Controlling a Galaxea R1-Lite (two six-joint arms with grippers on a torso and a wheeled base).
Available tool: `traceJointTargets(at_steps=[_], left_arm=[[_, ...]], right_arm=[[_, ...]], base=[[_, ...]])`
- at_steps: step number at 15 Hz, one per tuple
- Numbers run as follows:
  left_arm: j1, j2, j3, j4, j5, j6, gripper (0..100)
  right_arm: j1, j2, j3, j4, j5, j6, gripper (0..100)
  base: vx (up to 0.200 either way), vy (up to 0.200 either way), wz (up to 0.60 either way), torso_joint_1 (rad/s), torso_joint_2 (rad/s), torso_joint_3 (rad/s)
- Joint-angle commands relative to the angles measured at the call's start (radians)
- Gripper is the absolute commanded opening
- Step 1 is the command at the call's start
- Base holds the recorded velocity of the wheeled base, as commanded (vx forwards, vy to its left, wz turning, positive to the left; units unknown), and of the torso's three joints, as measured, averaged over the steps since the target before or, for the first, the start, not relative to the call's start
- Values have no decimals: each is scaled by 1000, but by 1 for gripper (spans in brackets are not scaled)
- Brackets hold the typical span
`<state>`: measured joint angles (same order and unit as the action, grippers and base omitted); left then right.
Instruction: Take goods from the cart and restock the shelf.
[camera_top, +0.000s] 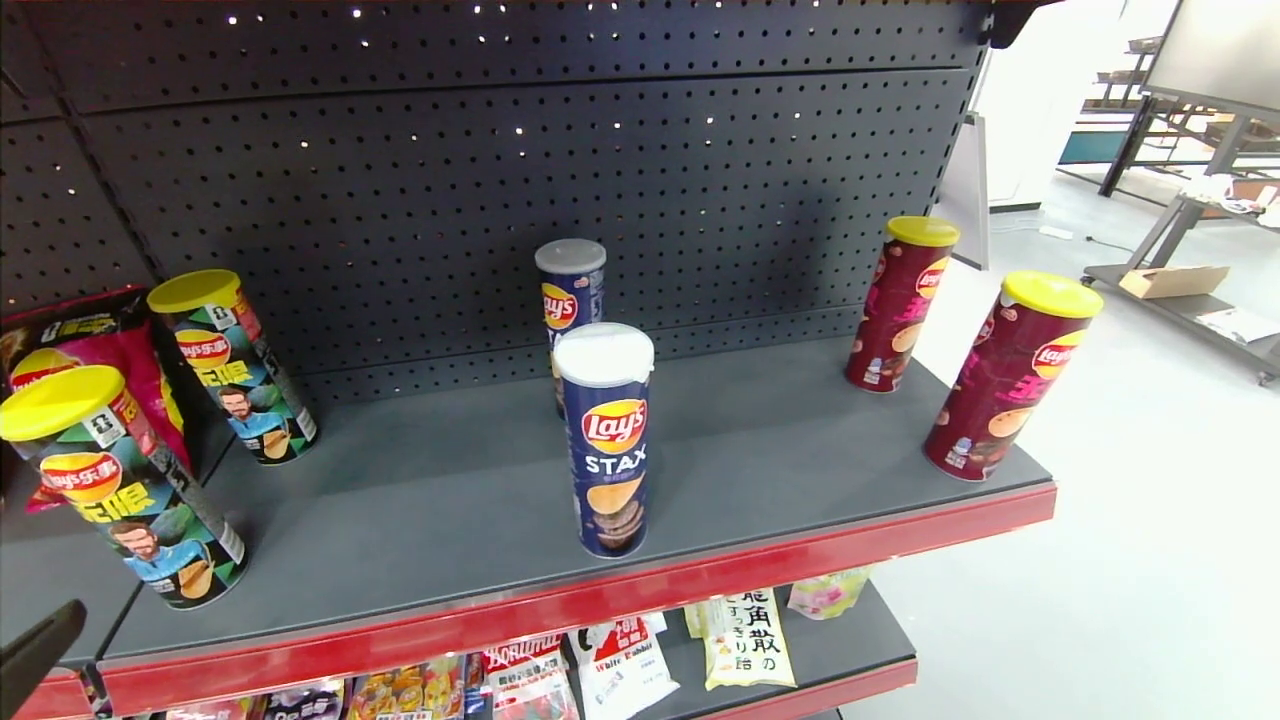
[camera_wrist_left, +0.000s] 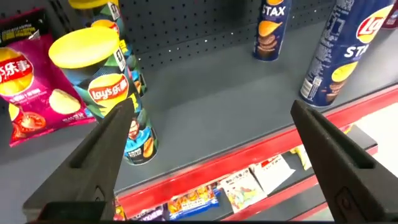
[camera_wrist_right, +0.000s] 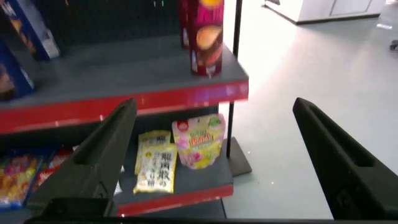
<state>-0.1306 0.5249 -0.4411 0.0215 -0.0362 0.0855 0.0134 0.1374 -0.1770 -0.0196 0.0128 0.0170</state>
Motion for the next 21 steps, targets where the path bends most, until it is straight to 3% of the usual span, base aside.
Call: traceJointTargets(at_steps=[1, 6, 11, 18, 21], left_arm=[[0, 15, -2, -2, -2, 2, 100], [0, 7, 4, 0, -5, 2, 100], [-1, -5, 21, -2, -7, 2, 100], [-3, -68, 58, 3, -18, 3, 100], [-1, -167, 128, 12, -7, 3, 100]], right_arm=[[57, 367, -254, -8, 3, -20, 100], [51, 327, -85, -5, -8, -101, 100], [53, 490, -168, -8, -8, -213, 100], [56, 516, -151, -13, 3, -227, 100], [57, 570, -182, -14, 79, -232, 100]], base=[[0, 0, 0, 0, 0, 0], [-120, 0, 0, 5, 2, 2], [0, 0, 0, 0, 0, 0], [0, 0, 514, 8, 5, 0], [0, 0, 0, 0, 0, 0]])
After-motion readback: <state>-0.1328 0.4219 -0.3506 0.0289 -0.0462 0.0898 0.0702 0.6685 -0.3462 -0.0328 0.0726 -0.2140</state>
